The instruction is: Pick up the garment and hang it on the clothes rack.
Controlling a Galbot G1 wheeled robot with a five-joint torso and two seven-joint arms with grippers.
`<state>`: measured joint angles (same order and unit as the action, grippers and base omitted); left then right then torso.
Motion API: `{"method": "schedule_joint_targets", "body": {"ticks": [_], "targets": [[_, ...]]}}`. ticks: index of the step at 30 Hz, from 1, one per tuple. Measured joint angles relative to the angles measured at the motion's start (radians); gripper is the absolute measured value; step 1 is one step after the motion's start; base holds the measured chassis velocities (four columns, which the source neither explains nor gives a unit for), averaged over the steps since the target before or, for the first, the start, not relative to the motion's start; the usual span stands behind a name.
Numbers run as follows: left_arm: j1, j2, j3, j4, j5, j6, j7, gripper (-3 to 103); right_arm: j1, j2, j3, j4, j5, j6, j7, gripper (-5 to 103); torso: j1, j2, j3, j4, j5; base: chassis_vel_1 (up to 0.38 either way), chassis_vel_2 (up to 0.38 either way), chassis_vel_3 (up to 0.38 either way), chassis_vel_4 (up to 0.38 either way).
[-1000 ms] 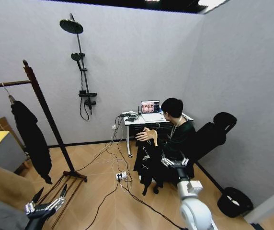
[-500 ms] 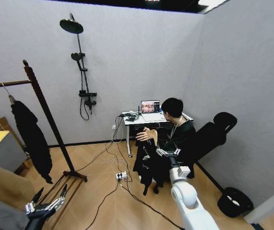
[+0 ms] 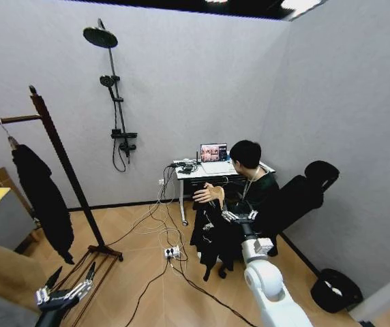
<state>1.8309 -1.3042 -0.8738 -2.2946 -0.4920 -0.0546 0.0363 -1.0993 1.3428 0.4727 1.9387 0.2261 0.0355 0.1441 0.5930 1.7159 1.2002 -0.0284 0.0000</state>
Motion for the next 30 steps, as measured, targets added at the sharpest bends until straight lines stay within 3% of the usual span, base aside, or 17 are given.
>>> {"method": "schedule_joint_targets", "body": {"ticks": [12, 25, 26, 28, 30], "targets": [[0.0, 0.0, 0.0, 0.0, 0.0, 0.0, 0.0, 100, -0.021, 0.001, -0.004, 0.004, -0.017, 0.014, 0.0, 100, 0.001, 0.0, 0.0, 0.0001, -0.0001, -0.185, 0.197, 0.187, -0.193], [0.0, 0.0, 0.0, 0.0, 0.0, 0.0, 0.0, 100, -0.003, 0.004, -0.044, -0.022, 0.018, -0.021, 0.029, 102, -0.001, 0.0, 0.0, 0.0002, 0.0, -0.002, 0.015, 0.01, -0.002], [0.0, 0.0, 0.0, 0.0, 0.0, 0.0, 0.0, 100, 0.006, 0.004, -0.043, -0.03, 0.024, -0.026, 0.036, 97, -0.001, 0.0, 0.0, 0.0001, 0.0, 0.0, 0.0, 0.0, 0.0], [0.0, 0.0, 0.0, 0.0, 0.0, 0.0, 0.0, 100, 0.015, 0.002, -0.042, -0.037, 0.029, -0.029, 0.04, 97, -0.001, 0.0, 0.0, 0.0, 0.0, 0.0, 0.0, 0.0, 0.0], [0.0, 0.0, 0.0, 0.0, 0.0, 0.0, 0.0, 100, 0.039, -0.004, -0.041, -0.051, 0.058, -0.042, 0.051, 88, 0.0, 0.0, 0.0, 0.0001, 0.0, 0.0, 0.0, 0.0, 0.0]]}}
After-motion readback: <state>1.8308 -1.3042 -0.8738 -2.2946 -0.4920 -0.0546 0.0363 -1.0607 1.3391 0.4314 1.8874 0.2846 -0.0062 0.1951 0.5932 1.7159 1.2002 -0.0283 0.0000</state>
